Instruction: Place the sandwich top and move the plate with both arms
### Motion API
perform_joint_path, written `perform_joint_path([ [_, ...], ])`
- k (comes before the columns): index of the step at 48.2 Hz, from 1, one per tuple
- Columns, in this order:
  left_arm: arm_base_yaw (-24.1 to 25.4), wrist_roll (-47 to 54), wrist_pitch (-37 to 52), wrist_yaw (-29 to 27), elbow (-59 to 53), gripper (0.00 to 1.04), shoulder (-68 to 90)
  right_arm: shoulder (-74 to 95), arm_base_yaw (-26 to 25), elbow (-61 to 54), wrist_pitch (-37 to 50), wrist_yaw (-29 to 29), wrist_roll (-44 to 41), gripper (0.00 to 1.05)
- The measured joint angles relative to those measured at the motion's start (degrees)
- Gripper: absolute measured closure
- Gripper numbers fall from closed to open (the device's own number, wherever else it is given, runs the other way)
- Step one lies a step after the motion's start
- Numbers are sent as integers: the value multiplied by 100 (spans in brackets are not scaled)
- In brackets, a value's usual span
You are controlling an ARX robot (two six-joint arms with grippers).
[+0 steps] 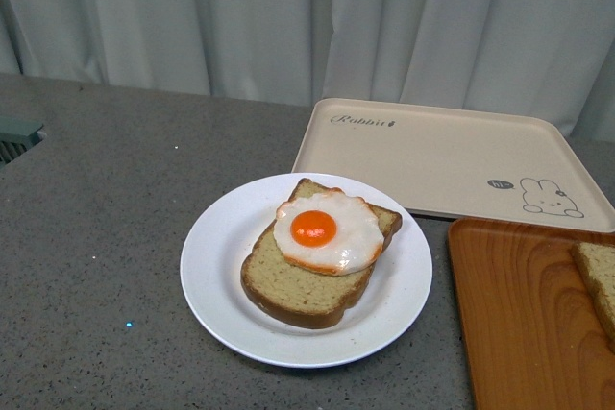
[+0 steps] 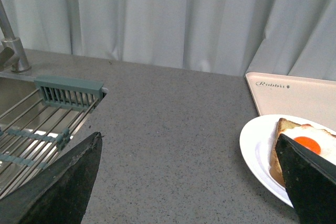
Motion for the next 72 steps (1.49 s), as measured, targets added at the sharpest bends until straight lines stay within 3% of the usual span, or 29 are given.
perform_joint_path([
  [23, 0, 0, 0, 0, 0, 6, 0, 542, 339, 136, 367, -83, -142, 9],
  [72, 0, 0, 0, 0, 0, 6, 0, 857, 501, 133, 564, -225, -234, 9],
])
